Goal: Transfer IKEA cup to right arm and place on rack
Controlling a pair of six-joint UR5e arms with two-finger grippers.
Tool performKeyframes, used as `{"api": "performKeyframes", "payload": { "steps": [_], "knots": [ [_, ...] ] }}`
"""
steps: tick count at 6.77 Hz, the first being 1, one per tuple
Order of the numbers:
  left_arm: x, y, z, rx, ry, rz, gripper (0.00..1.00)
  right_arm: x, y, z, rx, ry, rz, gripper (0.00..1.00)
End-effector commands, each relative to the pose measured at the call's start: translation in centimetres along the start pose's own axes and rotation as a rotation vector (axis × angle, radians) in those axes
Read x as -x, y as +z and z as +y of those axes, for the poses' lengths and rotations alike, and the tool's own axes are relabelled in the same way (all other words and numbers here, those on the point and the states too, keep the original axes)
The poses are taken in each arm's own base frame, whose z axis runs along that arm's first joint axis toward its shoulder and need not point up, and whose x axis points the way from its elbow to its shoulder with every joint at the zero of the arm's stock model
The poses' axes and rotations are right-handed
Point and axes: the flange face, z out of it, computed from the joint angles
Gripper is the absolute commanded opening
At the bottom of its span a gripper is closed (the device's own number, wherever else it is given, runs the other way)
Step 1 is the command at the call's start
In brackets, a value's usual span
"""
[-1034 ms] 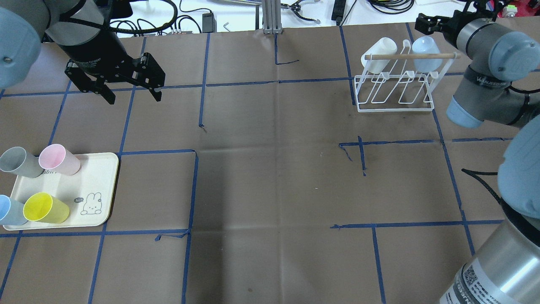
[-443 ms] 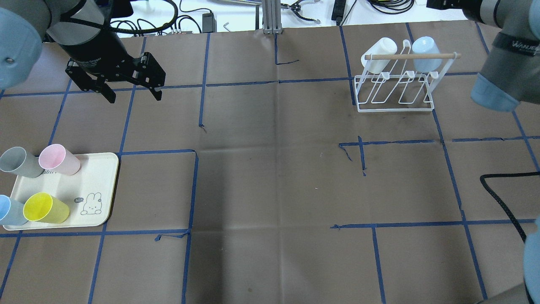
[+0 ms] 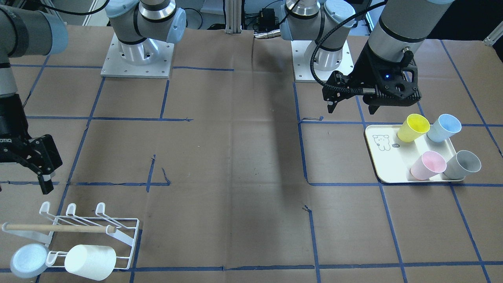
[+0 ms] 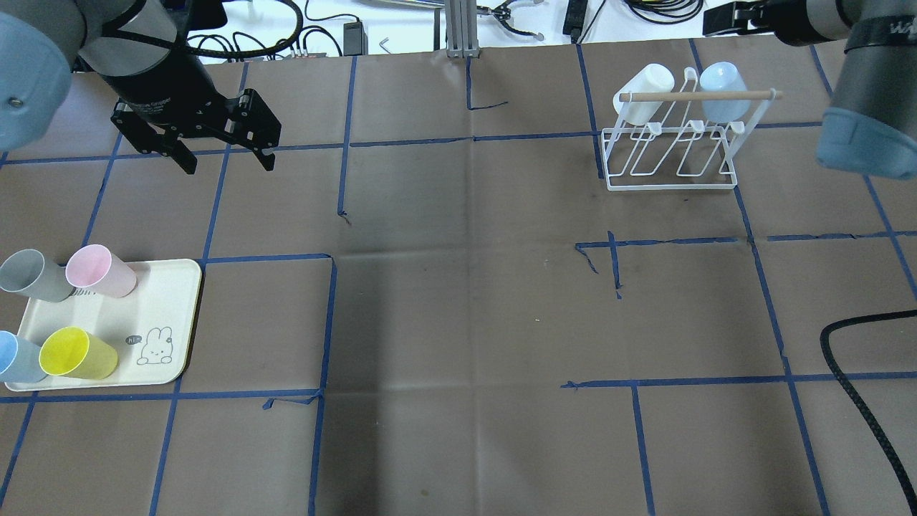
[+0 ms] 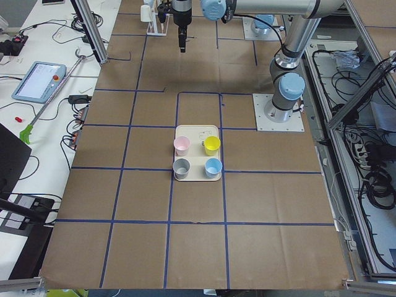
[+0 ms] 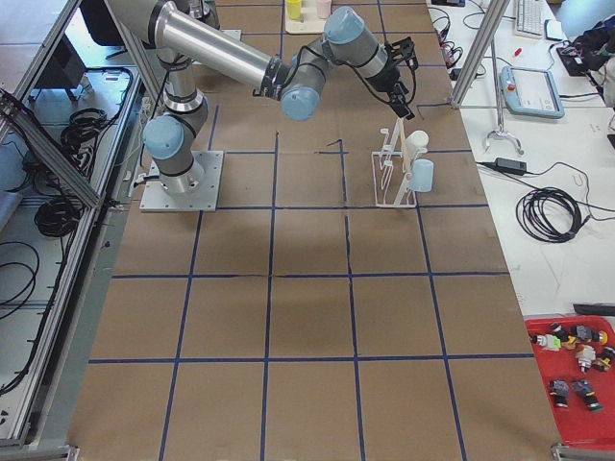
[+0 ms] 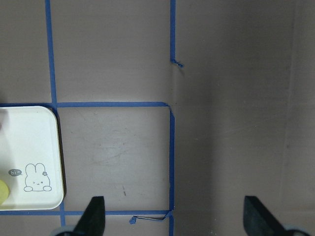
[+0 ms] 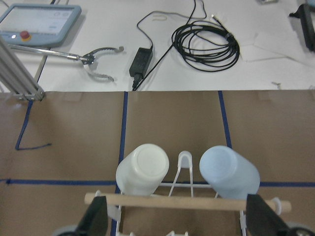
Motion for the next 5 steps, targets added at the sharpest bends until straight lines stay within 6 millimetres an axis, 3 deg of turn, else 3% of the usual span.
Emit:
{"api": "performKeyframes", "payload": {
  "steps": [1, 3, 5],
  "knots": [
    [0.0, 0.0, 0.0, 0.0, 0.028, 0.0, 1.0, 3.8, -1.9, 2.8, 0.24, 0.054, -0.052, 1.0],
    [-0.1, 0.0, 0.0, -0.002, 0.027, 0.006, 1.0, 7.8, -5.7, 5.4, 0.416, 0.066, -0.028, 1.0],
    [-0.1, 0.0, 0.0, -0.002, 0.023, 0.008, 1.0, 10.8, -9.7, 6.3, 0.56, 0.072, -0.022, 1.0]
  ]
}}
